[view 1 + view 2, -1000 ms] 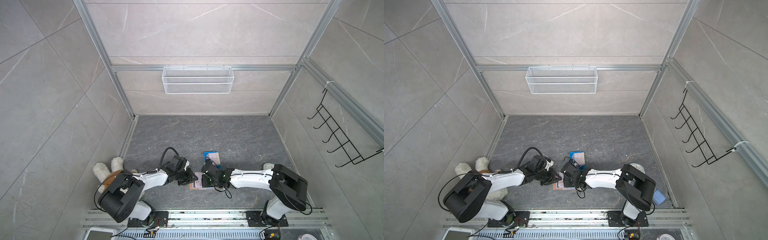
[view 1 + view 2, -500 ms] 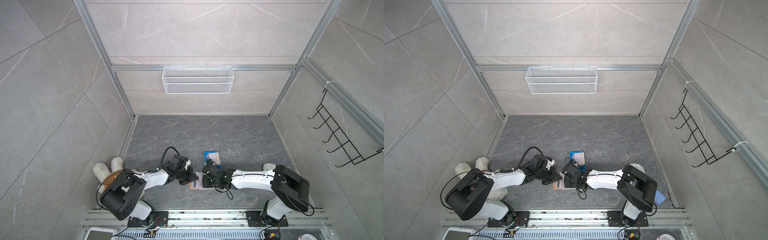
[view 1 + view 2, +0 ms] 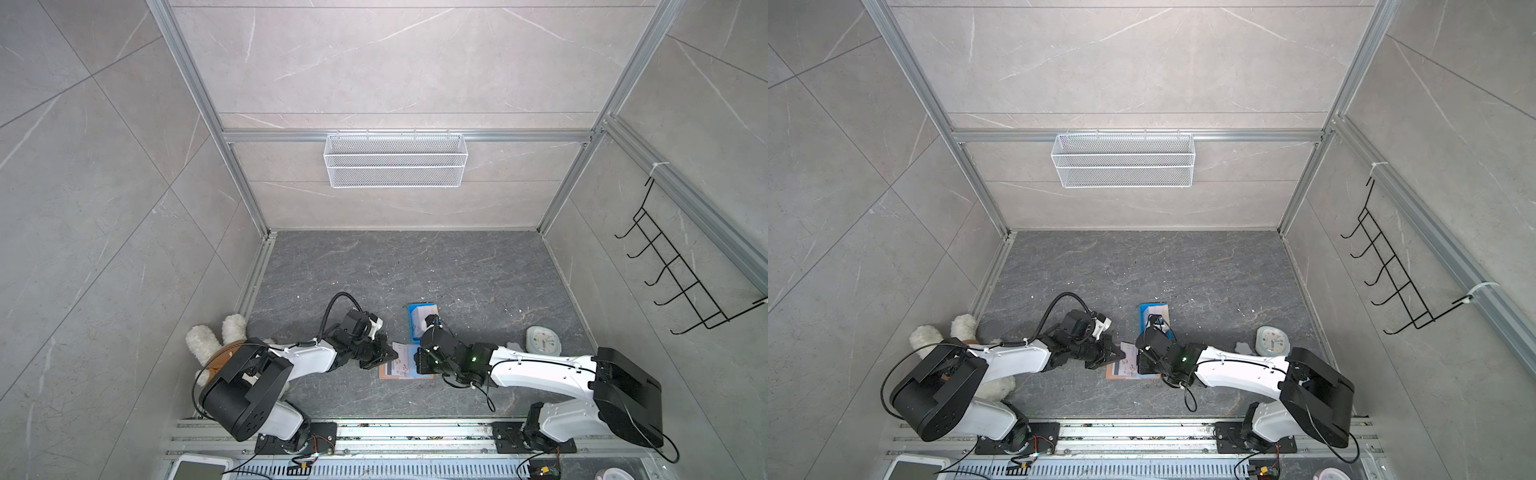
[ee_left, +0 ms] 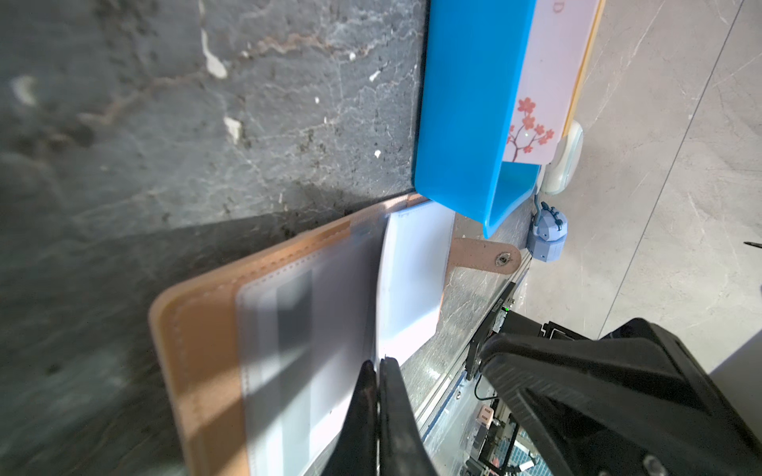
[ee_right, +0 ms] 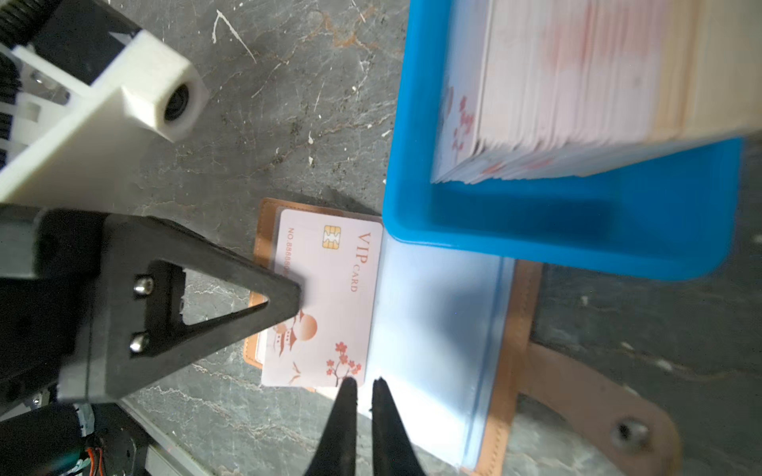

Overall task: Insert credit cards into a card holder
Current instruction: Pick up the credit card from the card holder.

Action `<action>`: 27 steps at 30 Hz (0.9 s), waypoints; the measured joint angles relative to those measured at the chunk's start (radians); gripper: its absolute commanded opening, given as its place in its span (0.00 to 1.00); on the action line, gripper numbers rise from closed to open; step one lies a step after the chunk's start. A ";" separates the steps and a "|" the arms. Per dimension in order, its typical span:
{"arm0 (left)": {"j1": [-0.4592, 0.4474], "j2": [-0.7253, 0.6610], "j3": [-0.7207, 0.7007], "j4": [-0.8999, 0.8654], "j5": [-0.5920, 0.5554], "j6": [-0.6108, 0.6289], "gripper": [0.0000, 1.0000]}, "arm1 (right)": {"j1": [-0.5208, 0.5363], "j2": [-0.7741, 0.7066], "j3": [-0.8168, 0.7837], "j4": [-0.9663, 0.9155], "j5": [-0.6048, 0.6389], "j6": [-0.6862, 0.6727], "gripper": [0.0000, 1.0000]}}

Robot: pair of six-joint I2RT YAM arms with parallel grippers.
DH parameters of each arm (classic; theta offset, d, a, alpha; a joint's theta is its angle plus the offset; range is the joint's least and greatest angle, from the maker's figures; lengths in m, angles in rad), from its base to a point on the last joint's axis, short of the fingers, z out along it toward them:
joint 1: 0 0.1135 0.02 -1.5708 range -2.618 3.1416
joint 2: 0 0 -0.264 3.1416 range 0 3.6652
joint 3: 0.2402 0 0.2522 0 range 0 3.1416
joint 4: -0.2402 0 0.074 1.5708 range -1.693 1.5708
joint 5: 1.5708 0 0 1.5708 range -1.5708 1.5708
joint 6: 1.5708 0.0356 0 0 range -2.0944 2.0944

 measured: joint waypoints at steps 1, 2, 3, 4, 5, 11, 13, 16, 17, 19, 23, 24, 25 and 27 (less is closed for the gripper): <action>0.000 -0.004 -0.003 0.003 0.000 0.003 0.00 | 0.000 -0.010 -0.005 -0.006 0.010 0.003 0.14; 0.000 -0.008 -0.006 0.006 0.002 0.006 0.00 | 0.000 -0.018 -0.010 -0.010 0.017 0.006 0.15; 0.000 -0.012 -0.008 0.010 0.002 0.008 0.00 | 0.000 -0.028 -0.019 -0.014 0.025 0.011 0.16; 0.000 -0.017 -0.009 0.011 0.003 0.010 0.00 | 0.000 -0.037 -0.027 -0.018 0.032 0.017 0.17; 0.000 -0.021 -0.010 0.011 0.005 0.011 0.00 | 0.000 -0.045 -0.034 -0.023 0.040 0.020 0.19; 0.000 -0.071 -0.036 0.019 0.006 0.019 0.00 | 0.000 -0.074 -0.050 -0.051 0.074 0.040 0.32; 0.000 -0.078 -0.042 0.024 0.007 0.022 0.00 | 0.000 -0.082 -0.060 -0.051 0.080 0.043 0.34; 0.000 -0.078 -0.045 0.033 0.010 0.024 0.00 | -0.002 -0.082 -0.074 -0.051 0.079 0.044 0.36; 0.000 -0.078 -0.045 0.039 0.011 0.025 0.00 | -0.003 -0.082 -0.077 -0.050 0.076 0.044 0.36; 0.000 -0.079 -0.045 0.045 0.015 0.026 0.00 | -0.011 -0.079 -0.079 -0.047 0.068 0.044 0.34; 0.000 -0.080 -0.045 0.046 0.016 0.029 0.00 | -0.032 -0.066 -0.086 -0.023 0.046 0.044 0.32; 0.000 -0.080 -0.045 0.046 0.016 0.029 0.00 | -0.035 -0.065 -0.090 -0.018 0.041 0.044 0.31; 0.000 -0.082 -0.045 0.047 0.015 0.029 0.00 | -0.039 -0.065 -0.095 -0.013 0.037 0.044 0.31; 0.000 -0.090 -0.048 0.048 0.015 0.029 0.00 | -0.046 -0.058 -0.107 0.003 0.026 0.044 0.30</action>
